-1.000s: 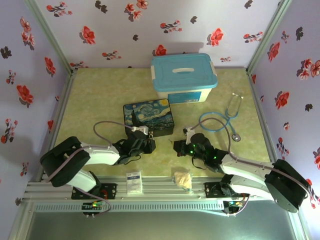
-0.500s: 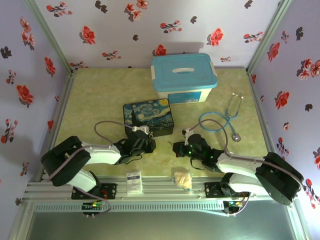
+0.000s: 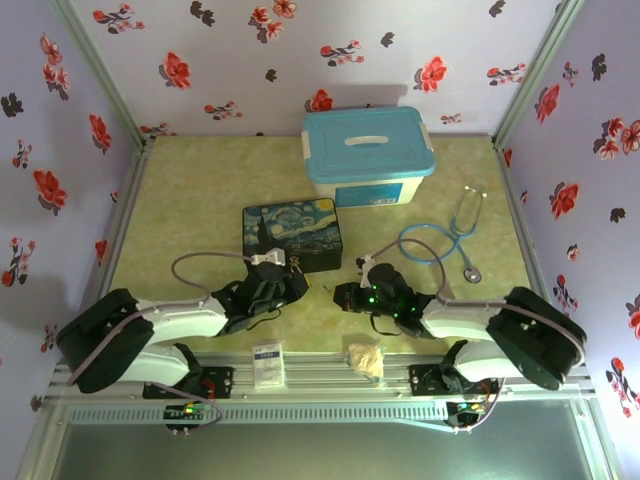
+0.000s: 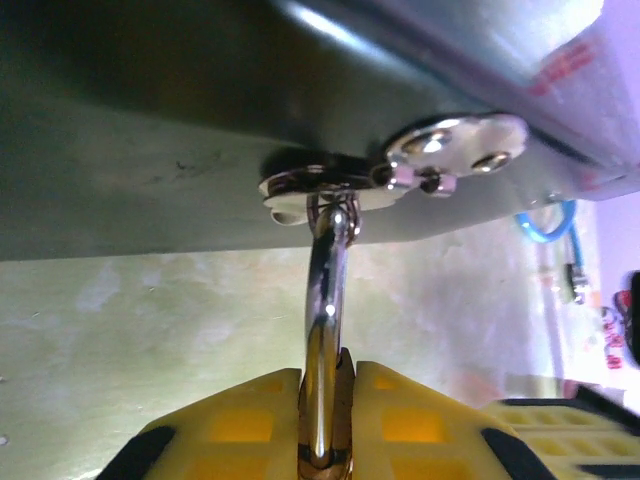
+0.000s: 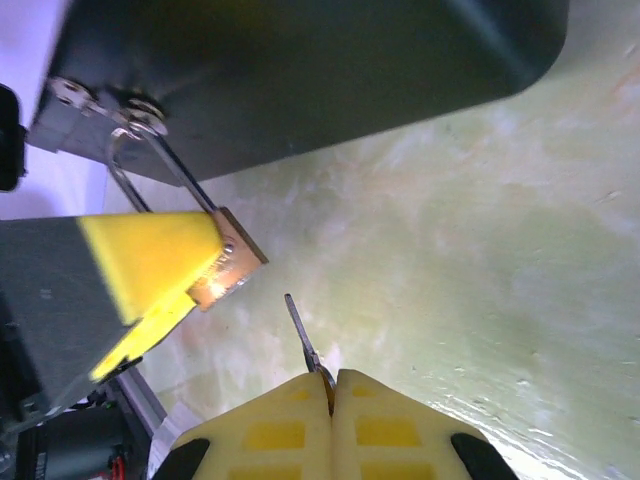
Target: Unlock the padlock with the key
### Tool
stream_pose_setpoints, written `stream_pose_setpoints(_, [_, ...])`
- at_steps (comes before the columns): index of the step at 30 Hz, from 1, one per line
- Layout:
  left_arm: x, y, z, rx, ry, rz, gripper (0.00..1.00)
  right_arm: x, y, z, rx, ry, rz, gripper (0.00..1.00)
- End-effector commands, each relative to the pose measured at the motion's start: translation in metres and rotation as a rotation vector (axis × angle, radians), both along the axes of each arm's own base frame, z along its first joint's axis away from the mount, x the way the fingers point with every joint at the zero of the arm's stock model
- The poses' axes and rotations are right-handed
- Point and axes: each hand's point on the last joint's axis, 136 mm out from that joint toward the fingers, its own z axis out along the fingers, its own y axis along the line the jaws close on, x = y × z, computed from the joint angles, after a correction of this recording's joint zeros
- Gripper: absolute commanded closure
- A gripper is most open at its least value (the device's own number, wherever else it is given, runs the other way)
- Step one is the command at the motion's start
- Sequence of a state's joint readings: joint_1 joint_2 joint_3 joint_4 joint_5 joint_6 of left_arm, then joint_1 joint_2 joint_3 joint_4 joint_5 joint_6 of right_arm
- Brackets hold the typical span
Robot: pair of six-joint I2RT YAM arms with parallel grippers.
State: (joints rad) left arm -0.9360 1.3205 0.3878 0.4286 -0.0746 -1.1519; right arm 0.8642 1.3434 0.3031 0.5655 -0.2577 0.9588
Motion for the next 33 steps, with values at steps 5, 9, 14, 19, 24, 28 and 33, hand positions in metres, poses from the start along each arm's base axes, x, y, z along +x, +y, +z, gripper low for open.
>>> stream_pose_setpoints(5, [0.01, 0.001, 0.016, -0.147, -0.023, 0.084, 0.98, -0.002, 0.025, 0.013, 0.134, 0.04, 0.038, 1.0])
stream_pose_setpoints(9, [0.011, -0.001, 0.017, -0.163, -0.022, 0.087, 0.98, -0.005, 0.028, 0.009, 0.113, 0.048, 0.062, 1.0])
stream_pose_setpoints(14, [0.015, -0.009, 0.023, -0.229, -0.021, 0.075, 0.98, -0.009, 0.035, 0.009, 0.16, 0.054, 0.082, 1.0])
stream_pose_setpoints(19, [0.014, -0.009, 0.015, -0.337, 0.011, 0.098, 1.0, -0.009, 0.036, 0.01, 0.207, 0.057, 0.078, 1.0])
stream_pose_setpoints(24, [0.015, -0.012, 0.012, -0.375, 0.011, 0.092, 1.0, -0.01, 0.029, 0.003, 0.141, 0.062, 0.083, 1.0])
stream_pose_setpoints(28, [0.016, -0.011, 0.013, -0.402, 0.013, 0.105, 1.0, -0.006, 0.02, 0.001, 0.117, 0.065, 0.068, 1.0])
stream_pose_setpoints(33, [0.017, -0.014, 0.013, -0.454, 0.032, 0.109, 1.0, -0.005, 0.024, 0.002, 0.133, 0.076, 0.096, 1.0])
